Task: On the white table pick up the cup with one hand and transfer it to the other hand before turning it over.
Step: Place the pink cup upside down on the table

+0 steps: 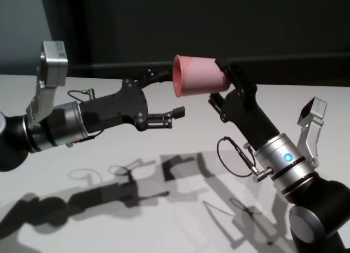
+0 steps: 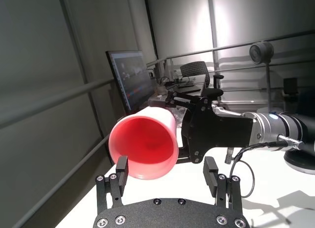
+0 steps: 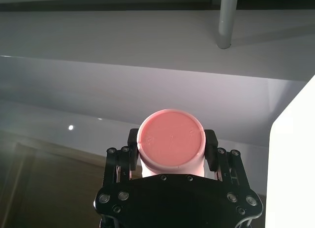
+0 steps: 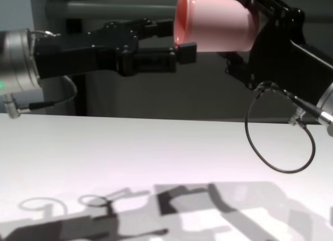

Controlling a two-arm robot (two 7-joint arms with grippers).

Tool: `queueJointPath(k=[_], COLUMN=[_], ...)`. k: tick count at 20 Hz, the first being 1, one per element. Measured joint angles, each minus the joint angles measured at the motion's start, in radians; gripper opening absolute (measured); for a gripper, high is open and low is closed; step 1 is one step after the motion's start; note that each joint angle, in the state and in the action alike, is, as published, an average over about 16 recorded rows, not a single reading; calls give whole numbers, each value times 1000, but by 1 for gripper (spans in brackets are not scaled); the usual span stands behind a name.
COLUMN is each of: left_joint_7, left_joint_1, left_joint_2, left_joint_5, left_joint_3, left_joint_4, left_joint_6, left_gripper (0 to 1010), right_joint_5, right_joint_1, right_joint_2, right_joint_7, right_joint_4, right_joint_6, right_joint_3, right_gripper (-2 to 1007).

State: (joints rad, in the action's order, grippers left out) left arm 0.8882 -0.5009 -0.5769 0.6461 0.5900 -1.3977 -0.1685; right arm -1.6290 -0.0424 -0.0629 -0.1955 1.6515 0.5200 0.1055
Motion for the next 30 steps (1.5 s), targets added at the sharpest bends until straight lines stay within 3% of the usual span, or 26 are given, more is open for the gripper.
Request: queueJointPath(k=[6,12,21,30], left_joint_7=[-91,-218,-379,-477], left_joint_1=[73,149,243,323], left_joint_2=[-46,-69,-71,-56], left_joint_5=[3,-12,-54,-74], left_joint_3=[-57,-123,-205,-263], left_joint_4=[-57,-103,-135,-128], left_joint_6=[2,-3,-12,-6], left_gripper=[1001,1001,1001,1001], right_joint_5=[0,0,0,0], right_joint_1=[0,0,0,0], right_joint_2=[0,0,0,0], right_joint_7=[0,0,0,0], right_joint_4=[0,0,0,0], right_joint_6=[0,0,0,0], right_joint_3=[0,0,0,0], right_gripper=[763,763,763,763])
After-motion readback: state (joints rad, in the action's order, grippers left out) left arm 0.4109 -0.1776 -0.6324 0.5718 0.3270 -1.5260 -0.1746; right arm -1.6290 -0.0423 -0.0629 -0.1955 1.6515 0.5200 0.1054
